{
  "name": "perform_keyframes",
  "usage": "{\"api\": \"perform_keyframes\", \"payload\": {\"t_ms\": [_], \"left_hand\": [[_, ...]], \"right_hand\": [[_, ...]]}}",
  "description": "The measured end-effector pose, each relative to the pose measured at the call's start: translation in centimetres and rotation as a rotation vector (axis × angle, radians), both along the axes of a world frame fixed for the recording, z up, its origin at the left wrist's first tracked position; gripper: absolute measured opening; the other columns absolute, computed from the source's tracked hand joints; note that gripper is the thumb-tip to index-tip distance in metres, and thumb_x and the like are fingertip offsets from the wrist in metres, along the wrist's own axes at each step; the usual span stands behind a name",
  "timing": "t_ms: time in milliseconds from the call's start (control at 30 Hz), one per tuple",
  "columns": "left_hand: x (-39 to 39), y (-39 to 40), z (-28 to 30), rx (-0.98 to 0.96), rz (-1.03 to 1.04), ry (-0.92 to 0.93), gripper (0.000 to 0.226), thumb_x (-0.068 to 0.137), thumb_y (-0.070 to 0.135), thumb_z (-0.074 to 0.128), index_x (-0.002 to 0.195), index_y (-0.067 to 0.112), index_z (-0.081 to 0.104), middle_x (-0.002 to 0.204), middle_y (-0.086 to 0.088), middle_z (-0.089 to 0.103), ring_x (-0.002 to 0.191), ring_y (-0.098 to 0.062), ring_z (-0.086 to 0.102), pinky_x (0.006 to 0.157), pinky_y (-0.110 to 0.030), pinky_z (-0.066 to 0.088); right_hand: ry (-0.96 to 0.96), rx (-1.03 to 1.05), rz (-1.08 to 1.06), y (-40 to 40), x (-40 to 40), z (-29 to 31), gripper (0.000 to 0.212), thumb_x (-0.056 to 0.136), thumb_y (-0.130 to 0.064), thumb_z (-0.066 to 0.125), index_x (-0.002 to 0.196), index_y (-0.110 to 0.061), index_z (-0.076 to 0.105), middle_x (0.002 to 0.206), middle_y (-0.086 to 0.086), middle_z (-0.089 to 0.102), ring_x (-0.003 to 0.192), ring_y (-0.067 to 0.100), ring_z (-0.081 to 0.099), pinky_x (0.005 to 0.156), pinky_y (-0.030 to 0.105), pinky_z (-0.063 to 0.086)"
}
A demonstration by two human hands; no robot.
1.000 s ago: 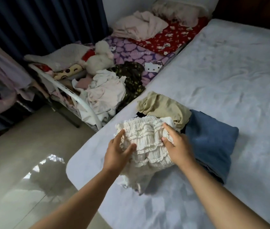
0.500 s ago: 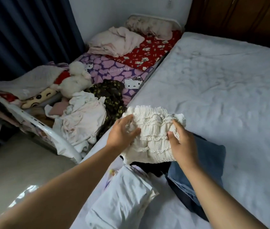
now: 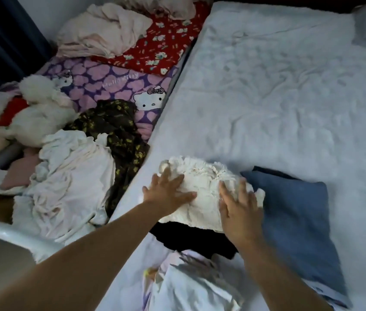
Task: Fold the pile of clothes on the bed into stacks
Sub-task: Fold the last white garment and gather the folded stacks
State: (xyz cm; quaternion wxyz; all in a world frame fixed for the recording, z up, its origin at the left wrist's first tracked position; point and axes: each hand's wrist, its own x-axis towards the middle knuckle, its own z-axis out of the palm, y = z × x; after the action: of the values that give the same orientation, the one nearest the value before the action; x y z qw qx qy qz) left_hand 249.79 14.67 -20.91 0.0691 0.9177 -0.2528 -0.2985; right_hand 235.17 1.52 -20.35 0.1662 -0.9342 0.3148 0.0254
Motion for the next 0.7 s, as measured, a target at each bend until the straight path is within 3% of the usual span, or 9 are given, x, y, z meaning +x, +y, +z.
{"api": "perform_keyframes", "payload": {"t_ms": [67,133,200,267,367,500,600,700], "left_hand": [[-0.8,0.6,-2.6,0.113,-0.038,0.011,0.079,0.082,0.076,0.030,0.147,0.044,-0.002,0.157,0.007,-0.016,0.145,-0.029,-0.009,0.112,-0.057,0.012],[-1.4,1.1,-4.5,0.142,-0.019,0.031,0.080,0.084,0.075,0.027,0.146,0.043,-0.009,0.156,0.006,-0.022,0.145,-0.033,-0.005,0.112,-0.056,0.017],[-1.8,1.4,-5.9,0.174,-0.026,0.019,0.081,0.083,0.076,0.024,0.146,0.041,-0.013,0.154,0.005,-0.027,0.144,-0.037,0.001,0.111,-0.053,0.024],[-1.9,1.3,-7.1,0.180,-0.037,0.004,0.081,0.084,0.075,0.024,0.147,0.039,-0.013,0.154,0.003,-0.028,0.143,-0.039,0.003,0.111,-0.051,0.025],[-2.2,0.8,-8.1,0.213,-0.064,-0.059,0.080,0.085,0.074,0.023,0.148,0.037,-0.011,0.154,-0.001,-0.027,0.142,-0.042,0.007,0.110,-0.050,0.027],[-2.3,0.3,-8.9,0.296,-0.114,-0.114,0.079,0.086,0.073,0.018,0.147,0.034,-0.014,0.154,-0.007,-0.026,0.141,-0.043,0.009,0.110,-0.049,0.027],[-2.5,0.6,-8.6,0.278,-0.118,-0.099,0.079,0.086,0.072,0.016,0.147,0.034,-0.017,0.154,-0.006,-0.027,0.141,-0.042,0.007,0.112,-0.050,0.024],[-1.8,1.2,-7.3,0.148,-0.058,0.004,0.078,0.085,0.073,0.021,0.146,0.039,-0.014,0.155,0.000,-0.026,0.143,-0.040,0.003,0.113,-0.052,0.020]], "right_hand": [[0.164,0.133,0.005,0.5,0.1,-1.8,0.046,0.100,-0.046,0.021,0.146,-0.046,0.014,0.160,-0.003,-0.003,0.145,0.035,0.003,0.110,0.062,0.018],[0.251,0.259,-0.030,0.7,0.0,-3.3,0.052,0.096,-0.058,0.019,0.146,-0.049,0.009,0.158,-0.009,-0.010,0.145,0.030,-0.010,0.112,0.061,0.013],[0.217,0.288,-0.052,1.1,-0.4,-5.4,0.059,0.090,-0.068,0.017,0.146,-0.049,0.008,0.158,-0.007,-0.012,0.144,0.031,-0.014,0.112,0.060,0.013],[0.144,0.251,-0.044,1.3,-0.5,-7.6,0.073,0.080,-0.079,0.001,0.146,-0.047,0.009,0.159,-0.002,-0.009,0.144,0.030,-0.014,0.114,0.059,0.011],[0.111,0.192,-0.052,1.2,-0.4,-10.3,0.088,0.073,-0.083,-0.011,0.147,-0.044,0.017,0.160,0.003,0.001,0.146,0.030,-0.007,0.114,0.057,0.009],[0.121,0.138,-0.079,1.5,0.0,-11.4,0.083,0.080,-0.079,-0.008,0.145,-0.040,0.027,0.158,0.008,0.014,0.145,0.036,0.008,0.111,0.061,0.016],[0.142,0.138,-0.072,1.9,-0.2,-10.3,0.079,0.080,-0.078,-0.007,0.146,-0.044,0.017,0.159,0.007,0.005,0.145,0.036,-0.001,0.111,0.062,0.015],[0.190,0.270,-0.122,1.6,0.0,-6.8,0.062,0.087,-0.071,0.018,0.145,-0.050,0.008,0.159,-0.003,-0.011,0.144,0.034,-0.013,0.111,0.064,0.010]]}}
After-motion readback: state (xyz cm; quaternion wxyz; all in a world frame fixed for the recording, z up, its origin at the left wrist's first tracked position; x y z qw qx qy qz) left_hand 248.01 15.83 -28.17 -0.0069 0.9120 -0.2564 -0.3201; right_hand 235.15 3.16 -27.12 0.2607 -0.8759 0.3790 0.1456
